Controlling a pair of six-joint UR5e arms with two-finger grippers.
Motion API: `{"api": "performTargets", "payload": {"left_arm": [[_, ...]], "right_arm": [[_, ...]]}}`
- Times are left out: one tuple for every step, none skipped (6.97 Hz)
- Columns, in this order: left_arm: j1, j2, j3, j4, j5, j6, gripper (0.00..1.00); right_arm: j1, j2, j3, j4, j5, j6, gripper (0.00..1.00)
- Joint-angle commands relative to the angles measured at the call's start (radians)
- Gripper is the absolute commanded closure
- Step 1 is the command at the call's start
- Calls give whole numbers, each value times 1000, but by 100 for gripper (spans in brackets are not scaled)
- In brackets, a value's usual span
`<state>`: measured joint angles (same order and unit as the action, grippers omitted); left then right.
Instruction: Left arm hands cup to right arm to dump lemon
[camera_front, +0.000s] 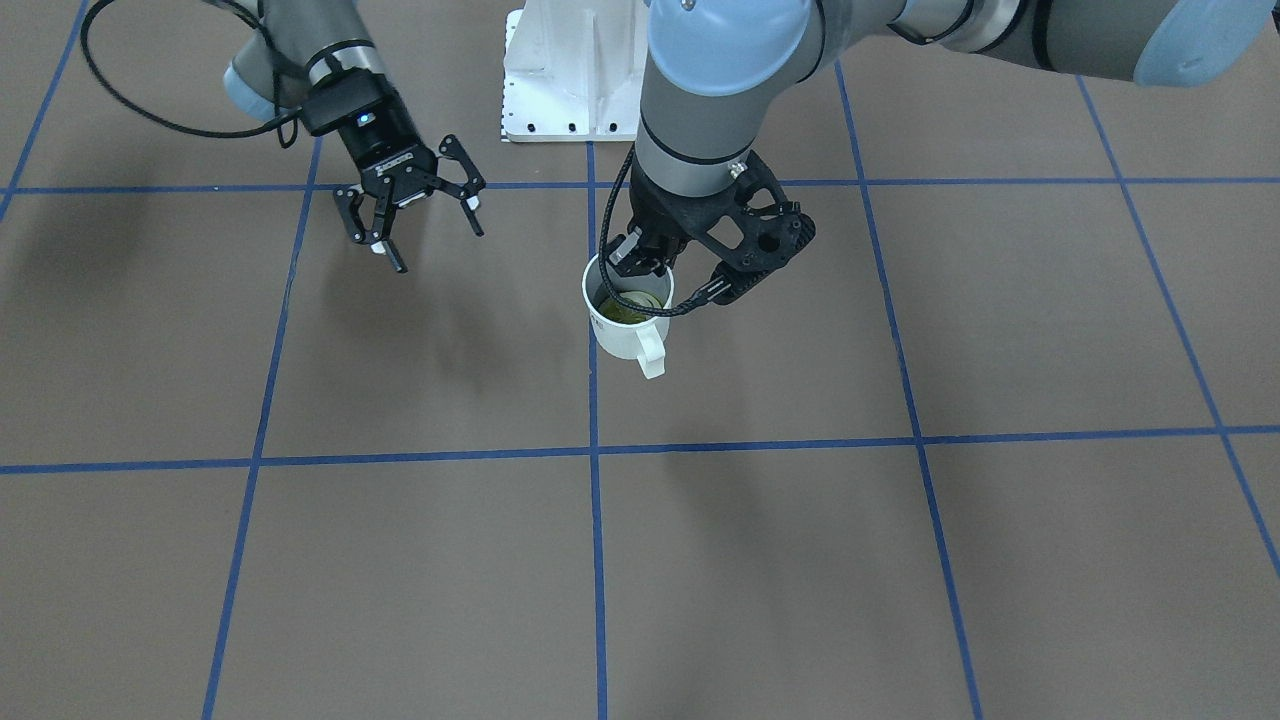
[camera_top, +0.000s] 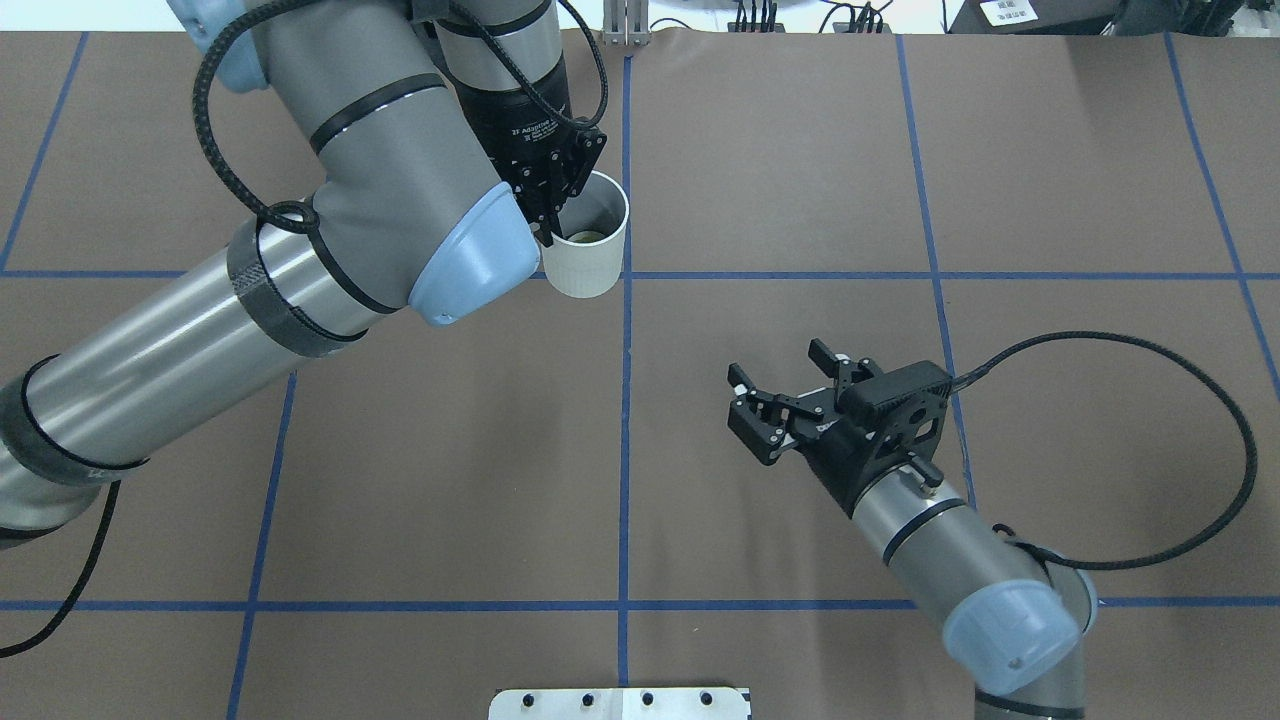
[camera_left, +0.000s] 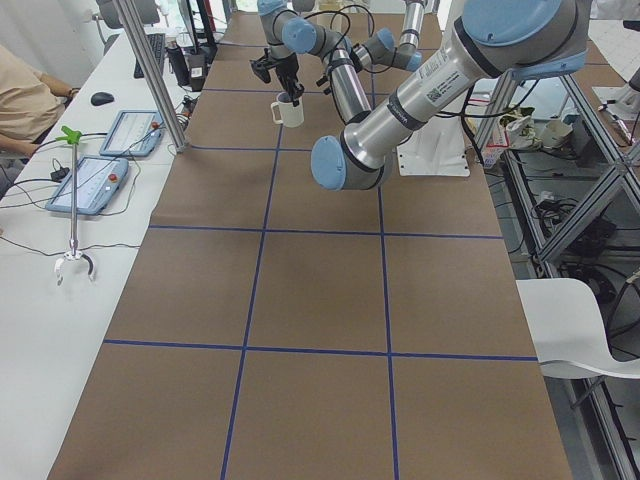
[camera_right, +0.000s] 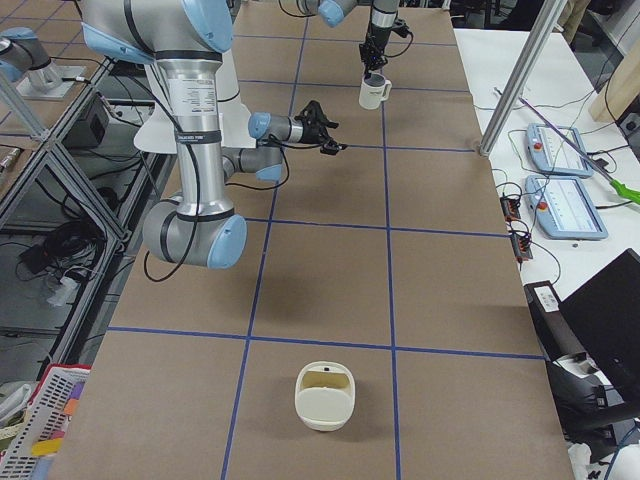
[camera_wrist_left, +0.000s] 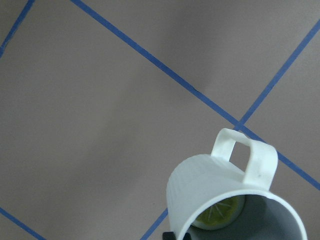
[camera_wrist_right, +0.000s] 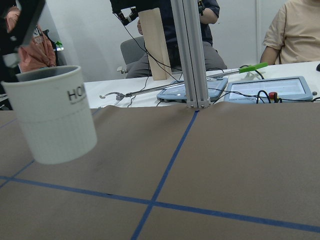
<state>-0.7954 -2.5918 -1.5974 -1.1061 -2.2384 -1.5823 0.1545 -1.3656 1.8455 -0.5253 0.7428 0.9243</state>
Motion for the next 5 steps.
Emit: {"api": "performTargets", "payload": {"left_arm": [[18,-2,2,-4,-1,-50,100],[24,-11,4,-4,-3,-105,100],[47,-14,2,-4,-1,-116,100],[60,-25,2,-9,-1,-145,100],[85,-27,1,-9,0,-162,100]], "right_arm": [[-75,94,-6,-150,-172,-10,3],[-87,136,-6,-230,-251,-25,3],[-93,182,-9,-242,-269,-36,3],[-95,201,-47,-237,-279,-32,3],[-95,213,-63,-233,-307,-28,2]]}}
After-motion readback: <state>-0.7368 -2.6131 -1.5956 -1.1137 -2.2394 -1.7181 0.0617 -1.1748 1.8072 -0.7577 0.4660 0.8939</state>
